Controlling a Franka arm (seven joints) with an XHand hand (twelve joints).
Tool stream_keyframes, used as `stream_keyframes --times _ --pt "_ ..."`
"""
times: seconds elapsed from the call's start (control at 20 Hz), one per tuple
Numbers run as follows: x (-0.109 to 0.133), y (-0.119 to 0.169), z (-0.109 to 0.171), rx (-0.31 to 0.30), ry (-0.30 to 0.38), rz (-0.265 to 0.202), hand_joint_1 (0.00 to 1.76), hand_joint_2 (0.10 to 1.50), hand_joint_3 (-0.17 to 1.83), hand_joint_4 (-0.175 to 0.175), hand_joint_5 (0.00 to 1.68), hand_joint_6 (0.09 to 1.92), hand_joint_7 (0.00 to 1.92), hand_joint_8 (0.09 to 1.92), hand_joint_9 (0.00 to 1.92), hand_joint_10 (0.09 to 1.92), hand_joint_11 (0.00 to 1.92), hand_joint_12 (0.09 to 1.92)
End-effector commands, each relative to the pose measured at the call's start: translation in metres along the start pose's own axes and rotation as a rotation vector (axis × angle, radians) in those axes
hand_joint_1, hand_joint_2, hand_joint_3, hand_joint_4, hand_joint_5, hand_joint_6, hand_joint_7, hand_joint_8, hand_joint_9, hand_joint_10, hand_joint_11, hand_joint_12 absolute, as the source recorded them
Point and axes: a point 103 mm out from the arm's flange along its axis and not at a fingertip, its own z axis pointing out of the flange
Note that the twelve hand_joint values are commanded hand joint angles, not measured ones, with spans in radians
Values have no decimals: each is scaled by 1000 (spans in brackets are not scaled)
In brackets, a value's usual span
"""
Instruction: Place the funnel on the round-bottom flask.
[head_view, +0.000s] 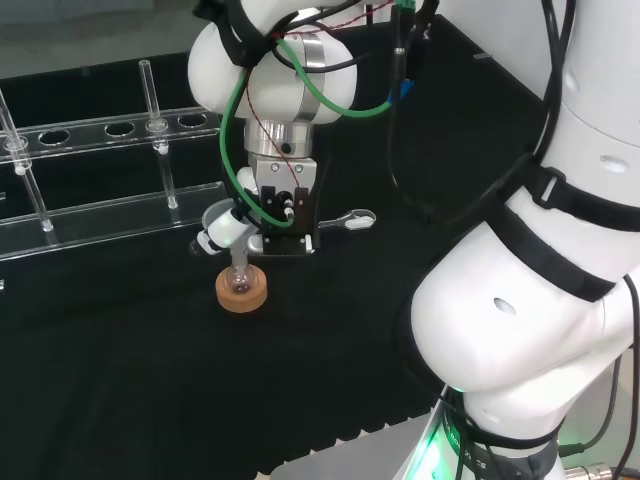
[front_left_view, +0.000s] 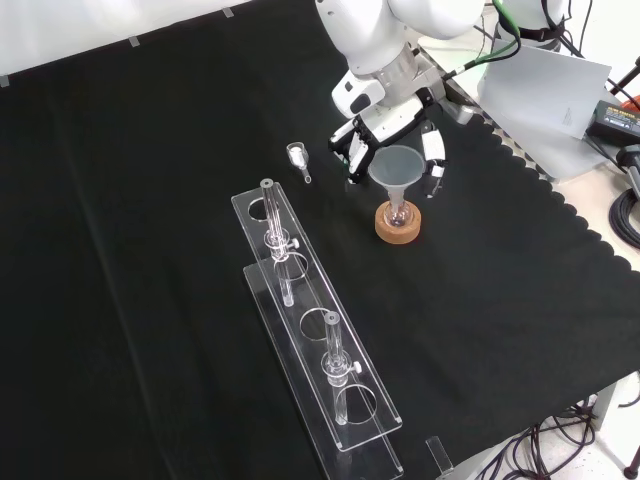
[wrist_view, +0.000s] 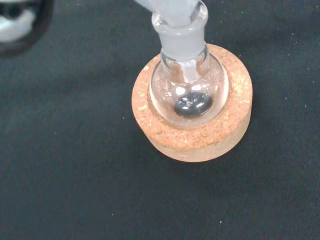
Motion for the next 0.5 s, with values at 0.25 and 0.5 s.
stream_keyframes --times 0.25,0.5 --pt "0 -3 -10 9 4 -13 547 542 455 4 388 87 497 524 428 648 0 1476" --pt "1 -3 -13 4 15 -18 536 549 436 2 374 87 472 522 407 655 0 1473"
